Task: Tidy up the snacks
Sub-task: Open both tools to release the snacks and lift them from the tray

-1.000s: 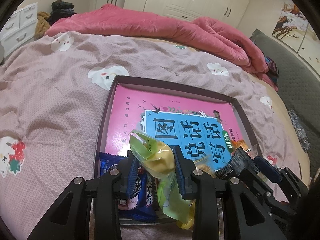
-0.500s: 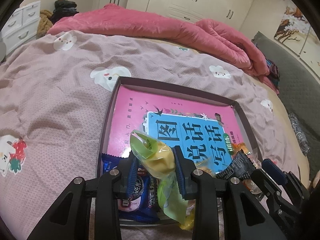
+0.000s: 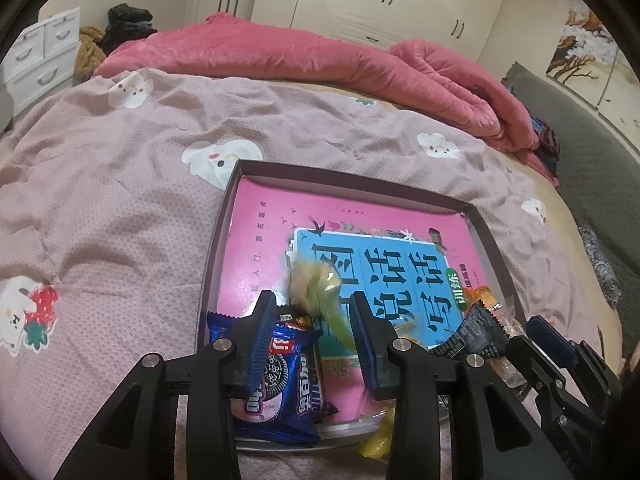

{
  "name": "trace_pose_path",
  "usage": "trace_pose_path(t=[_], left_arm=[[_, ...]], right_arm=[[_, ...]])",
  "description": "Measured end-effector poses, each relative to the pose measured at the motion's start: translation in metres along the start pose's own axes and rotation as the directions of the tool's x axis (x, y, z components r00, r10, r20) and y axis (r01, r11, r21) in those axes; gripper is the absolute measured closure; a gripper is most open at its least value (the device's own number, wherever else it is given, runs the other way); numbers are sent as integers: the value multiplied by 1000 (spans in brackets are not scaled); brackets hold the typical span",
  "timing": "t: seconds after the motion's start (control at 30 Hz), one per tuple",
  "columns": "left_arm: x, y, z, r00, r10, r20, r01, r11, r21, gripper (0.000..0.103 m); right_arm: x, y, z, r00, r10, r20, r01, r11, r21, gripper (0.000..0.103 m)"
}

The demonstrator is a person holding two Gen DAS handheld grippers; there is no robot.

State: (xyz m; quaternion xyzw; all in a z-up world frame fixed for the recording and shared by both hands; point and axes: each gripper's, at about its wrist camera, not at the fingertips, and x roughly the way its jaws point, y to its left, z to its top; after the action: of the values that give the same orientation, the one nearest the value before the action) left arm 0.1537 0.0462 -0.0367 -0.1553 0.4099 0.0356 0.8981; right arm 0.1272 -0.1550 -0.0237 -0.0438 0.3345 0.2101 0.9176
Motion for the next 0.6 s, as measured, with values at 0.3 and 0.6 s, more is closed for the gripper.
trace_pose_path(t=[0.3, 0.6], left_arm=[[-4, 0, 2, 1000, -6, 7, 6, 1000, 1, 56], [-11, 0, 4, 1000, -15, 17, 15, 1000, 0, 48]], right_arm=[[-3, -2, 1, 1000, 2, 8, -2, 1000, 12, 58], [-8, -4, 2, 1000, -1, 20, 1, 1000, 19, 56]])
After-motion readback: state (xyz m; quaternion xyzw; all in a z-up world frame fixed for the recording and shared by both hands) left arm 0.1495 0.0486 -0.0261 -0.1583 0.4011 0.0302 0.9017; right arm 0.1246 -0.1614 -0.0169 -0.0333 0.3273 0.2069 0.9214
